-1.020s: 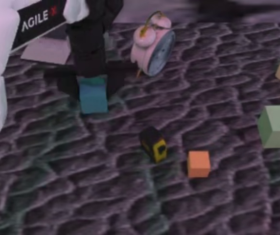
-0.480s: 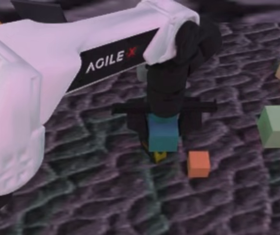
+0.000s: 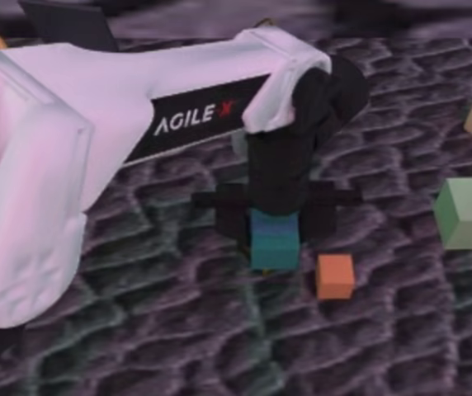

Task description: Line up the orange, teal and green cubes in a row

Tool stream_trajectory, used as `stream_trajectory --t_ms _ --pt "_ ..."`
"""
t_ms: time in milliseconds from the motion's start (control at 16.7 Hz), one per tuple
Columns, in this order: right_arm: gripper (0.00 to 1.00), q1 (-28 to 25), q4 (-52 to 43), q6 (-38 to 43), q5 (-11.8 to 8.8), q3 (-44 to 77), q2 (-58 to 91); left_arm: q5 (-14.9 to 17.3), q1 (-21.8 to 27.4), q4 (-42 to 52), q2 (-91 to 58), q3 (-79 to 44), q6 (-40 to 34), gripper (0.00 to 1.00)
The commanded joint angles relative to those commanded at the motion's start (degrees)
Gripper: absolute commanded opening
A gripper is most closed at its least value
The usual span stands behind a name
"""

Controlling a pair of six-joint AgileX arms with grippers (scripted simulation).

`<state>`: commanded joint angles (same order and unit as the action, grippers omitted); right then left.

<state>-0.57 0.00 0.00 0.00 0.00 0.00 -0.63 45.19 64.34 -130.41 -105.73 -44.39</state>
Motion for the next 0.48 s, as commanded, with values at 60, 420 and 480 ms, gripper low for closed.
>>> stream_trajectory --t_ms 60,420,480 --pt "1.00 0.00 0.00 0.00 0.00 0.00 0.00 0.01 0.03 -2.59 -0.45 1.79 -0.04 0.00" --pt "1.00 0.00 0.00 0.00 0.00 0.00 0.00 0.01 0.15 -7.33 -1.55 5.93 -0.13 0.00" --pt "1.00 0.00 0.00 0.00 0.00 0.00 0.00 0.01 0.15 -7.33 -1.55 5.93 -0.13 0.00"
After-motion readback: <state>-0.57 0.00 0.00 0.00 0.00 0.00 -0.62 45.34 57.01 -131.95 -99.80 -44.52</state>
